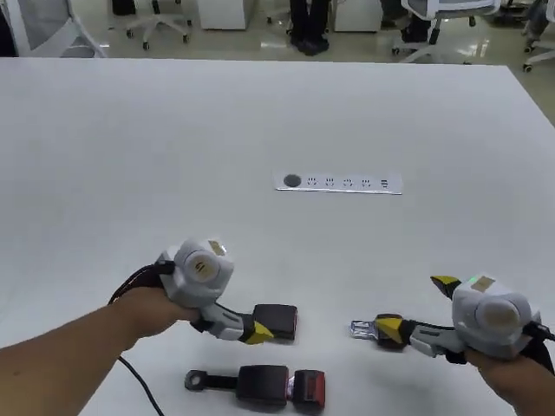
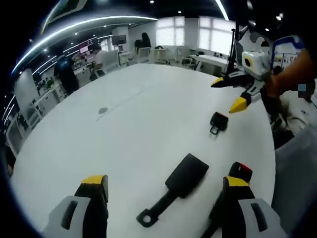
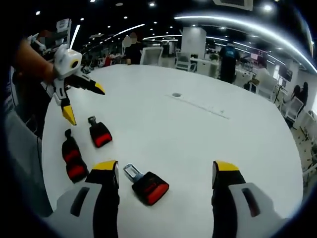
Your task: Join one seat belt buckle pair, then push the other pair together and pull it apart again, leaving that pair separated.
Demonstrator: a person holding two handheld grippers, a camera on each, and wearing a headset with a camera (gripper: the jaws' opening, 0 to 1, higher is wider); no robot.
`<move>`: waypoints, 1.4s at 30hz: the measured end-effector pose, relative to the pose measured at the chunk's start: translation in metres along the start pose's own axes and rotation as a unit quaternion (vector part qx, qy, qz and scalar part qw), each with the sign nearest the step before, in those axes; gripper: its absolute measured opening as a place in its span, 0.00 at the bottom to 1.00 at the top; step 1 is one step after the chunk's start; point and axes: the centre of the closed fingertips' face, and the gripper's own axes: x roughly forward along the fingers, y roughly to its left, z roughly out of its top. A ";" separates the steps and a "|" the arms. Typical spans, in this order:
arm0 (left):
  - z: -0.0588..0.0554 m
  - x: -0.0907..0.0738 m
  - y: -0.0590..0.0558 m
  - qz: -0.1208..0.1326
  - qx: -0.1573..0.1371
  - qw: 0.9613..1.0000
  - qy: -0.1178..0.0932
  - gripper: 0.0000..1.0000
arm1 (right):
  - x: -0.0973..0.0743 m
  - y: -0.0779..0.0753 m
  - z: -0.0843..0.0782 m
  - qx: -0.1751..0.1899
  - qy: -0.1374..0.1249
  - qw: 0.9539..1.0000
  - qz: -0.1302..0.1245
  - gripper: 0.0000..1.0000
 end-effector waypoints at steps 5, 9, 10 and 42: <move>0.011 -0.020 -0.006 0.038 -0.029 0.998 -0.035 0.99 | -0.012 0.009 -0.001 0.030 -0.013 0.999 -0.032 0.86; 0.006 -0.031 -0.017 0.037 -0.047 0.997 -0.042 1.00 | -0.021 0.020 -0.004 0.048 -0.016 0.998 -0.039 0.89; 0.002 -0.034 -0.018 0.045 -0.035 0.998 -0.037 1.00 | -0.025 0.023 -0.004 0.046 -0.018 0.998 -0.041 0.90; -0.039 -0.119 -0.053 0.065 -0.128 0.982 -0.121 0.98 | -0.108 0.094 -0.007 0.044 -0.063 0.995 -0.066 1.00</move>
